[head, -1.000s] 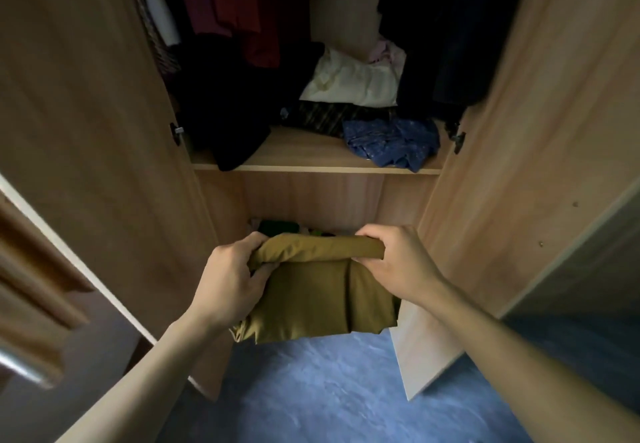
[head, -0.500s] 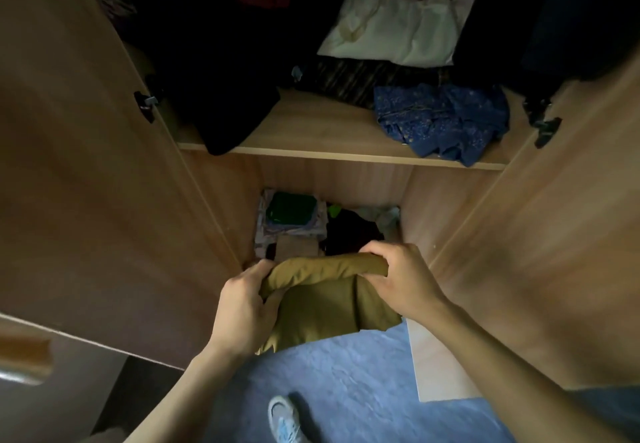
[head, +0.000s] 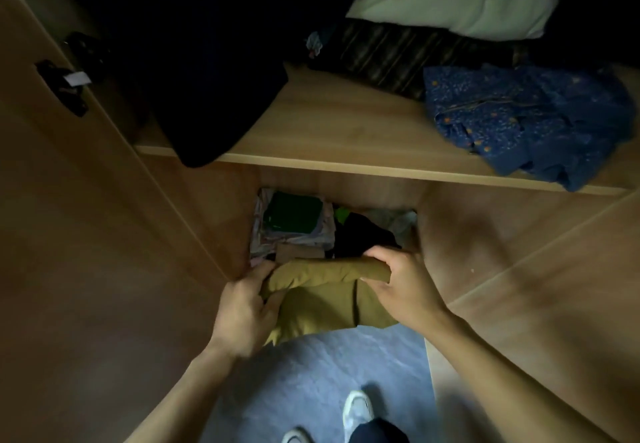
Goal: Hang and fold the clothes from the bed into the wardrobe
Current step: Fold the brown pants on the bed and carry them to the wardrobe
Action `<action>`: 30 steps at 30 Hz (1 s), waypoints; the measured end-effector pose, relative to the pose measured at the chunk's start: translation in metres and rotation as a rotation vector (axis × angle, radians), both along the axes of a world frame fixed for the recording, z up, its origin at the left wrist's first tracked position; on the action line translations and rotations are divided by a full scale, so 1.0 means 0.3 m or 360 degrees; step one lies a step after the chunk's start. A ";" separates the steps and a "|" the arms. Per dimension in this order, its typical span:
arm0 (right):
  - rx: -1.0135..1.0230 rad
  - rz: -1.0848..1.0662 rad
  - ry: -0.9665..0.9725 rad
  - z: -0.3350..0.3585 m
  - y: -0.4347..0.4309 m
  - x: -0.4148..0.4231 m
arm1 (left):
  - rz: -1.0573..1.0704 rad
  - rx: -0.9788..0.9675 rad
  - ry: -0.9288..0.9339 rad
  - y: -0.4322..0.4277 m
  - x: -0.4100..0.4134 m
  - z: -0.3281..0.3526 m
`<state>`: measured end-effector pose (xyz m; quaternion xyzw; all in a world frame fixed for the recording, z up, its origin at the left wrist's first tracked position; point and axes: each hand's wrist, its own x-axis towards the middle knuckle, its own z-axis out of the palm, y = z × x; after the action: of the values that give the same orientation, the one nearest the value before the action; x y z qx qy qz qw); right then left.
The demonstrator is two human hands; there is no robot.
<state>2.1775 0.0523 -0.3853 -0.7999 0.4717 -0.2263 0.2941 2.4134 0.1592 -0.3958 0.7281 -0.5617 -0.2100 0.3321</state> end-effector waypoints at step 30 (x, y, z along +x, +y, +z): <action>0.0236 0.0179 -0.0480 -1.689 -0.766 0.362 | -0.0050 -0.0378 0.0355 -0.707 0.381 -1.680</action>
<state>2.2860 -0.1774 -0.8920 -0.7581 0.3921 -0.2917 0.4319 2.5277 -0.0529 -0.8997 0.6470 -0.5537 -0.2268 0.4727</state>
